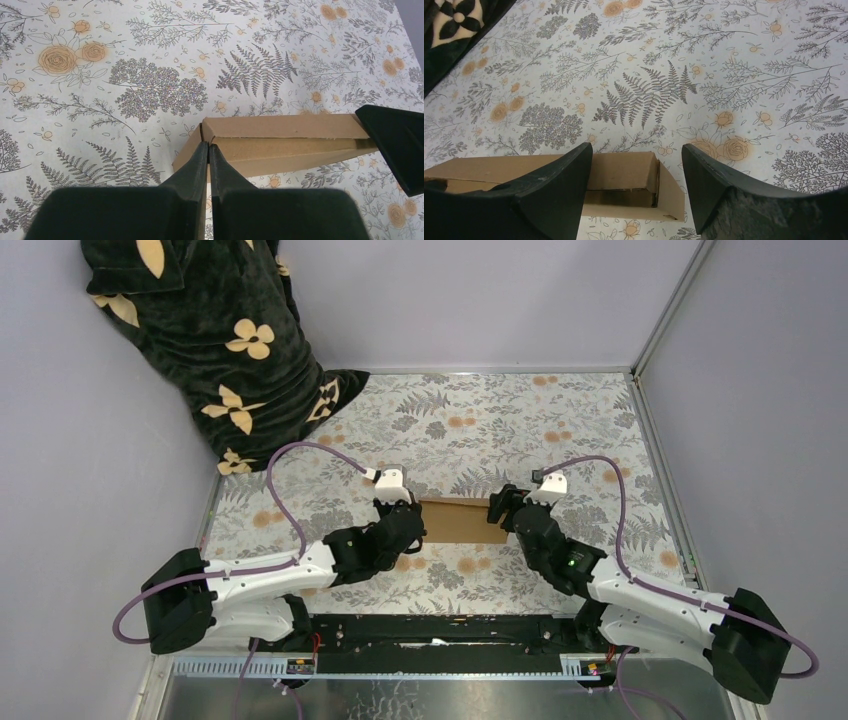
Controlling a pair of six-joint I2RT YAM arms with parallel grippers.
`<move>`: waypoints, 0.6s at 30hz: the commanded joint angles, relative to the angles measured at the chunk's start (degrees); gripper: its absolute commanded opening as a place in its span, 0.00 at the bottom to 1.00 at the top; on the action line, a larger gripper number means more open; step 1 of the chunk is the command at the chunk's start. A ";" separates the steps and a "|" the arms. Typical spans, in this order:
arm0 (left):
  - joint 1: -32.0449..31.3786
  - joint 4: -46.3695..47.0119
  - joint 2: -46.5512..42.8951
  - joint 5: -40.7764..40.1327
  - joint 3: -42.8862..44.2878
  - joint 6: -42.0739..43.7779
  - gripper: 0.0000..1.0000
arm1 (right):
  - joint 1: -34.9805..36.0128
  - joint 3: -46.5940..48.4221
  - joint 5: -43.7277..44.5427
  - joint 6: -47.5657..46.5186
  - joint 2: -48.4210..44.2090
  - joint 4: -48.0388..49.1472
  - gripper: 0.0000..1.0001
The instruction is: Fold the paper box
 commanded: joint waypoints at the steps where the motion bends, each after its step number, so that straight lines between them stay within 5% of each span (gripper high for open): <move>1: -0.98 -14.34 4.08 7.81 -4.80 -1.55 0.07 | 2.25 -2.50 2.25 1.08 0.77 -6.92 0.73; 11: -0.98 -15.02 3.27 8.29 -5.24 -1.72 0.10 | 3.81 -3.72 3.87 3.95 1.73 -7.18 0.72; 18: -0.96 -19.02 0.22 10.07 -3.68 -1.87 0.30 | 3.84 -3.47 3.85 4.70 2.51 -7.56 0.72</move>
